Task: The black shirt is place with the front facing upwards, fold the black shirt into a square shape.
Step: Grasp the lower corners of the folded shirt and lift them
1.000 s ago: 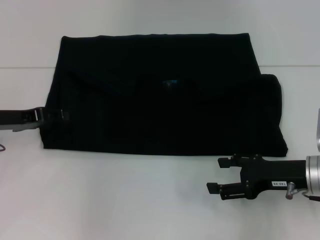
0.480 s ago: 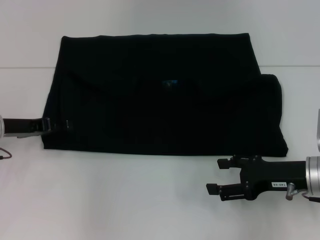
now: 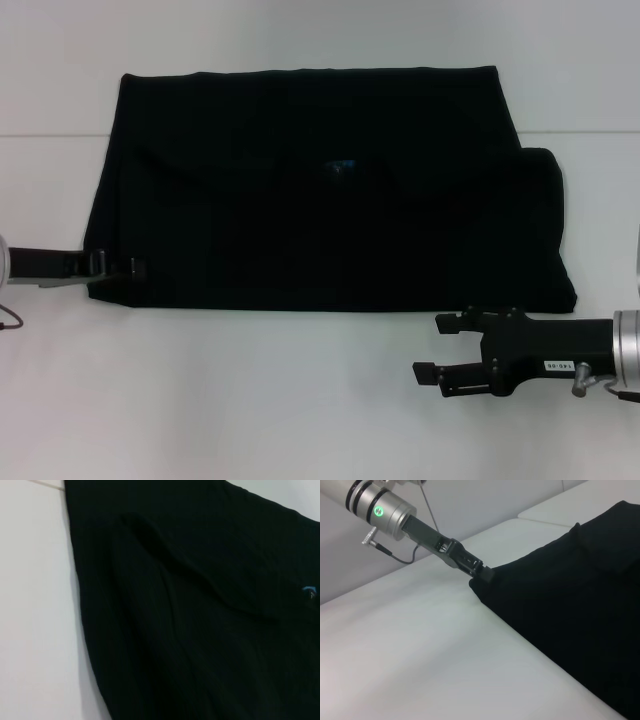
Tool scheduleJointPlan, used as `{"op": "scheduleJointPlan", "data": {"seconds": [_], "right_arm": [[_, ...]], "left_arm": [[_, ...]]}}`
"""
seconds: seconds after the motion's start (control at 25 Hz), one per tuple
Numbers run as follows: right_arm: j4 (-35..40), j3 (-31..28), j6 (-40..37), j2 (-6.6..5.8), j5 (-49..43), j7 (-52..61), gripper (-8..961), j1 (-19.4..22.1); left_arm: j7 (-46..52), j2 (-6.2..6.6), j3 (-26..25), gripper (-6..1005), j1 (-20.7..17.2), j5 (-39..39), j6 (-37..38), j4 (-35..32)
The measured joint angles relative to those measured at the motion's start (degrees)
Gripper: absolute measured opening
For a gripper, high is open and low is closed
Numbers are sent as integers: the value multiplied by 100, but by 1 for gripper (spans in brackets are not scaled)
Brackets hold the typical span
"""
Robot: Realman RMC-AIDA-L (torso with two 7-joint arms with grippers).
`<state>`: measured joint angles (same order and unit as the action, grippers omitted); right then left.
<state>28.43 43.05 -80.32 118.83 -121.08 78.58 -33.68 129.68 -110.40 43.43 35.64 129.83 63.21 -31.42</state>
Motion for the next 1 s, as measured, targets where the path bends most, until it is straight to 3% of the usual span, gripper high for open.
{"op": "scheduleJointPlan", "data": {"seconds": [0.24, 0.36, 0.56, 0.72, 0.8, 0.88, 1.0], "right_arm": [[27, 1, -25, -16, 20, 89, 914, 10], [33, -17, -75, -58, 30, 216, 914, 5], [142, -178, -160, -134, 35, 530, 914, -2], [373, -359, -163, -191, 29, 1059, 914, 29], [582, -434, -106, -273, 6, 1626, 915, 41], [780, -460, -13, -432, -5, 2368, 915, 48], [967, -421, 38, -821, -52, 3713, 915, 21]], "left_arm": [[0, 2, 9, 414, -6, 67, -14, 0], [-6, 6, 15, 209, 4, 80, -13, 1], [-65, 13, 17, 29, 10, 86, 12, 5], [-70, 22, 17, 29, 22, 87, 32, 17], [-71, 26, 17, 29, 33, 87, 39, 24], [-72, 28, 16, 29, 37, 87, 44, 27], [-73, 30, 16, 28, 37, 87, 49, 29]]}}
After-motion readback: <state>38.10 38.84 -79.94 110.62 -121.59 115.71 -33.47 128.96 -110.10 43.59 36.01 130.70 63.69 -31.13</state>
